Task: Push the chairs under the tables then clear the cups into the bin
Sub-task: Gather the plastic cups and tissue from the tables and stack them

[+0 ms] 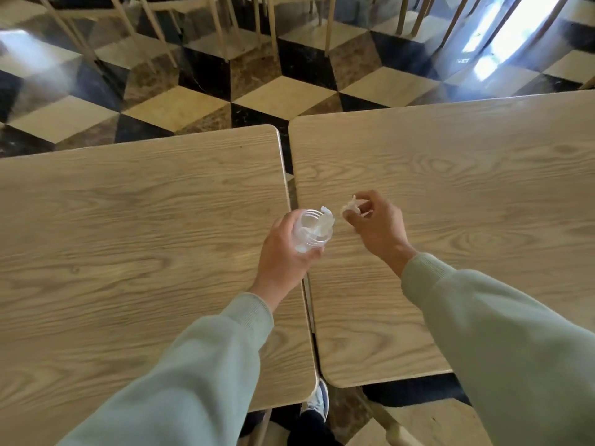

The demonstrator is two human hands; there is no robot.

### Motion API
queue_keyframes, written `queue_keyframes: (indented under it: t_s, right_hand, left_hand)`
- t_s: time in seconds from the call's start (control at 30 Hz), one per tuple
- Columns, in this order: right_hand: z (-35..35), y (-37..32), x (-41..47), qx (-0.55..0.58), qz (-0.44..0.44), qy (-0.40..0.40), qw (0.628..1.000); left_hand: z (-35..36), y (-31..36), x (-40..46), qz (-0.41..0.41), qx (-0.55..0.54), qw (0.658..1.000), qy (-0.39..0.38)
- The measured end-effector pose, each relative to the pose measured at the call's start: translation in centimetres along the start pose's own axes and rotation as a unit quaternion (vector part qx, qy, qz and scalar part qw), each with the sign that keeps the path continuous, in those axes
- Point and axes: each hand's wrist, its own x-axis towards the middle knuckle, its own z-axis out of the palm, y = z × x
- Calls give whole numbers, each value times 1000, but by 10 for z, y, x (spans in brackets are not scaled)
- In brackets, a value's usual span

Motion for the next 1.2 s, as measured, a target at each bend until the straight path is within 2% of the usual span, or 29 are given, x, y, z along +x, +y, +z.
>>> queue_keyframes:
  t_s: [0.1, 0.23, 0.37, 0.47, 0.53, 0.6, 0.7, 0.77, 0.93, 1.03, 1.07, 1.2]
  right_hand:
    - [1, -36, -21, 96, -15, 17, 995]
    - [15, -82, -64, 95, -95, -59, 989]
    - [45, -117, -113, -18, -143, -138, 980]
    - [74, -150, -155, -127, -162, -216, 954]
    - [93, -175, -178, -192, -174, -266, 929]
    - [118, -206, -206, -267, -191, -326, 887]
    - [152, -251, -255, -305, -188, -383, 851]
    - [169, -274, -284, -284, -205, -386, 854]
    - [200, -324, -340, -98, -243, -295, 919]
    - [220, -340, -362, -81, -269, -256, 925]
    - [227, -343, -368, -82, -270, -272, 920]
    - [267, -349, -405, -103, -247, -427, 864]
  left_hand:
    - [-15, -4, -12, -11, 23, 1000, 16]
    - [-43, -13, -39, -9, 29, 999, 43]
    - [-80, -23, -75, 3, 14, 998, 64]
    - [-120, -37, -112, -12, -25, 995, 97]
    - [-145, -45, -137, -9, -27, 993, 117]
    - [-176, -58, -167, -7, -19, 990, 142]
    - [-224, -76, -213, -13, -31, 983, 179]
    - [-252, -88, -240, -11, -42, 977, 211]
    - [-313, -111, -302, -39, -78, 951, 298]
    - [-338, -122, -328, -57, -107, 935, 334]
    - [-345, -124, -336, -61, -113, 930, 344]
    - [-378, -139, -375, -71, -124, 917, 374]
